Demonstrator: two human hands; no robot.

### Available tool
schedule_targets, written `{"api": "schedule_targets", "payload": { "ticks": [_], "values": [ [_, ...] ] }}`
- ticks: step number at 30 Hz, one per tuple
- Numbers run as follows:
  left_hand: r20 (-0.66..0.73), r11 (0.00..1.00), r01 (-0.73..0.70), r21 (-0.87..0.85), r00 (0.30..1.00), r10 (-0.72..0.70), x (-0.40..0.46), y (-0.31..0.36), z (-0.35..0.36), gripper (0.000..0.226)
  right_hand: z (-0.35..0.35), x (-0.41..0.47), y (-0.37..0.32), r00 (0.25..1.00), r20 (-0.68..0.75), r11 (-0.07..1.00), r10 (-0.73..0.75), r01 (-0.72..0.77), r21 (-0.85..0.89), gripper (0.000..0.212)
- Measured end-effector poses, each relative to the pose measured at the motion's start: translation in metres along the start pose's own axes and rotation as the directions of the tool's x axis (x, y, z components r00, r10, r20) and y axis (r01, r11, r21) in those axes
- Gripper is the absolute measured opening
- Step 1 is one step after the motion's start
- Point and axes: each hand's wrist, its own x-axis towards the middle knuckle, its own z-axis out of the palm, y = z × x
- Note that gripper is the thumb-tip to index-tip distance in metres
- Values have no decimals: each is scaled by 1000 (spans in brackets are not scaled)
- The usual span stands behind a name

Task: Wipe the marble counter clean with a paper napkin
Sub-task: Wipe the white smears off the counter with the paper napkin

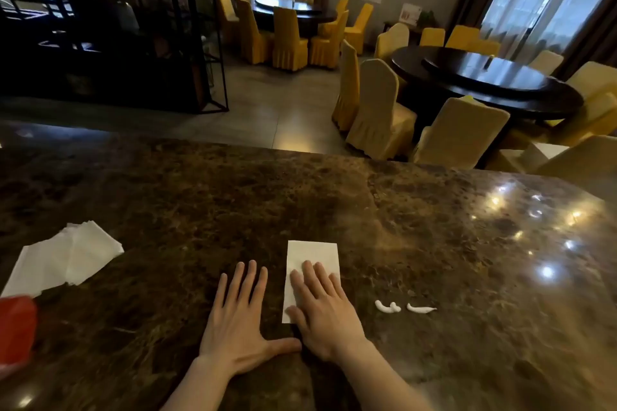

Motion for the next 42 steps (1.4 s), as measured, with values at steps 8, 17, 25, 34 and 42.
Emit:
{"api": "schedule_targets", "payload": {
  "ticks": [8, 17, 25, 34, 42],
  "values": [
    [-103, 999, -52, 0, 993, 52, 4, 3, 10, 146, 1, -18, 26, 980, -195, 999, 30, -32, -6, 50],
    [-30, 1000, -20, -18, 999, 20, 2, 1, 1, 144, -49, -53, 69, 759, -348, 650, 550, -128, 749, 25],
    [12, 1000, 3, -25, 1000, -3, 0, 13, -12, 147, -87, -103, 151, 462, -366, 505, 807, -219, 835, 37],
    [-120, 995, -93, -43, 989, 87, 22, 113, 16, 140, -44, -107, 126, 735, -401, 743, 547, -205, 638, 38],
    [-130, 995, -91, 28, 987, 94, 25, 116, 28, 136, -16, -96, 109, 955, -272, 990, 122, -96, 105, 51]
  ]
}}
